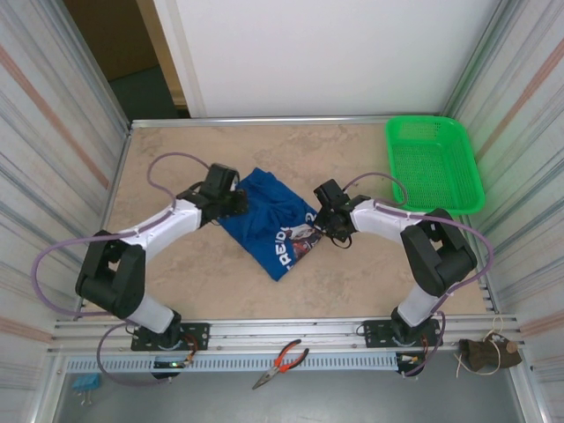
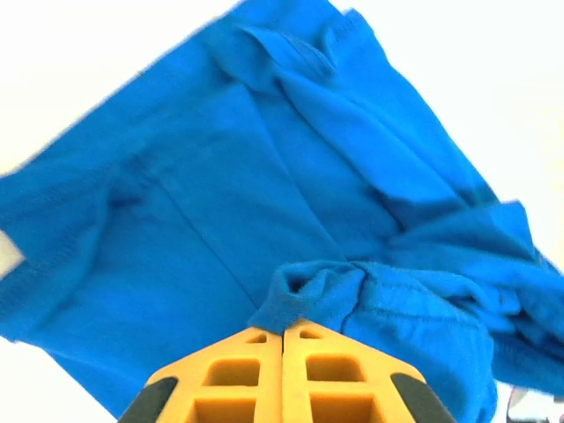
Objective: Fold the inside-out t-shirt
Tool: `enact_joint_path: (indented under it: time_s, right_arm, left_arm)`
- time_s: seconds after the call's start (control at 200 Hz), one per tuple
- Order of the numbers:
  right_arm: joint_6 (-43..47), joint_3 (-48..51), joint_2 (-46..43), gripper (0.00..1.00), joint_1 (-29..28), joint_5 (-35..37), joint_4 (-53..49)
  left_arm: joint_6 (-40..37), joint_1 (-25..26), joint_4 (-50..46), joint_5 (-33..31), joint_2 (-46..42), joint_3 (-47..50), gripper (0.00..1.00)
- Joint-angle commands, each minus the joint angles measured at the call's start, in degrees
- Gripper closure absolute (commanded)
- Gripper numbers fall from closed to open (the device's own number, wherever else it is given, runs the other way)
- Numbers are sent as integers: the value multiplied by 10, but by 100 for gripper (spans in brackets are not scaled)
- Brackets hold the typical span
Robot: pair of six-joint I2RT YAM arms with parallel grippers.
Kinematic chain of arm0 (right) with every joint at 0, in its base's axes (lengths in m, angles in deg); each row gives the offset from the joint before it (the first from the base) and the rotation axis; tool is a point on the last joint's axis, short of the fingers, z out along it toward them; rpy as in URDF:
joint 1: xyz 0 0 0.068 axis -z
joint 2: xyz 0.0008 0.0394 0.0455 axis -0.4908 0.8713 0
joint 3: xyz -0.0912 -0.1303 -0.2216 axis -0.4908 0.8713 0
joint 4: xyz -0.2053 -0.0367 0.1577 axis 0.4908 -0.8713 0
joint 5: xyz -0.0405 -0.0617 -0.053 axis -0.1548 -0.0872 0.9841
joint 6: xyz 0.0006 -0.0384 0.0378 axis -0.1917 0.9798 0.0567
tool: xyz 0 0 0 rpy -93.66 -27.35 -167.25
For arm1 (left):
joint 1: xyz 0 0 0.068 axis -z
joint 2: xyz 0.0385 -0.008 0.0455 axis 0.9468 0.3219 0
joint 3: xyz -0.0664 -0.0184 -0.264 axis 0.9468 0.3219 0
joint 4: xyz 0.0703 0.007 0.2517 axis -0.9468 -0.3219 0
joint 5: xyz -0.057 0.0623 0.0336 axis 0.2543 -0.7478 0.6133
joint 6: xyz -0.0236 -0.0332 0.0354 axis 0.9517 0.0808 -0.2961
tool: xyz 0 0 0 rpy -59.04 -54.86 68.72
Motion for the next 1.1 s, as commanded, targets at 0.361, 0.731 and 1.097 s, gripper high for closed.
enact_joint_path:
  time_s: [0.361,0.731,1.097]
  right_arm:
    - [3,8,5,100,-10,21,-21]
    - [4,-1,11,100,-14,16,-19]
    - [5,-5,10,100,-16,18,-20]
  left_arm:
    - [93,-65,24,-63,-112,130,50]
    - [-103,45,-3,-51,-58,4,38]
    - [-222,105,-55,-120,86,-62,25]
